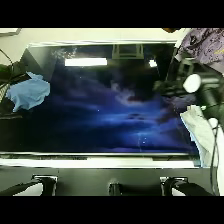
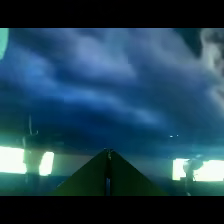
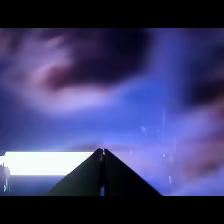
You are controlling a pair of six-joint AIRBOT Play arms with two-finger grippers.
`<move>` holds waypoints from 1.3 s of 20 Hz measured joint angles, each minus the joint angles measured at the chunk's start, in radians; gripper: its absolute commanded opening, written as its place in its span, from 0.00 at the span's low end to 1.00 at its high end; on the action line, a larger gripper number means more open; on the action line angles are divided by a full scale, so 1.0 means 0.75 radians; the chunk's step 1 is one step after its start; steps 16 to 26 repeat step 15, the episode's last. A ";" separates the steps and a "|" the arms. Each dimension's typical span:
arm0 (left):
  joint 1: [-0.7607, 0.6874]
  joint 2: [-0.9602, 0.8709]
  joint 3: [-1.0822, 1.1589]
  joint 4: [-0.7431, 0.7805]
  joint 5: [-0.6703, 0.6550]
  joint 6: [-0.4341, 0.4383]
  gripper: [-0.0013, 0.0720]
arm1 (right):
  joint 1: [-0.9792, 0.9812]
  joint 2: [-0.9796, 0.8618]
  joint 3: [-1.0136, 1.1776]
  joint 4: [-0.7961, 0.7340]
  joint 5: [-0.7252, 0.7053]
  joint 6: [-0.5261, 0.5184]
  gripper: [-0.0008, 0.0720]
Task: Fold the clothes and pants, and hang the long-sleeved shirts on hangers.
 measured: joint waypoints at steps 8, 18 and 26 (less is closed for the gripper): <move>-0.047 0.052 -0.054 0.023 -0.032 0.000 0.04 | 0.249 0.000 0.003 -0.018 -0.019 -0.021 0.05; -0.050 0.055 -0.057 0.026 -0.037 0.000 0.04 | 0.267 0.001 0.003 -0.021 -0.014 -0.026 0.05; -0.050 0.055 -0.057 0.026 -0.037 0.000 0.04 | 0.267 0.001 0.003 -0.021 -0.014 -0.026 0.05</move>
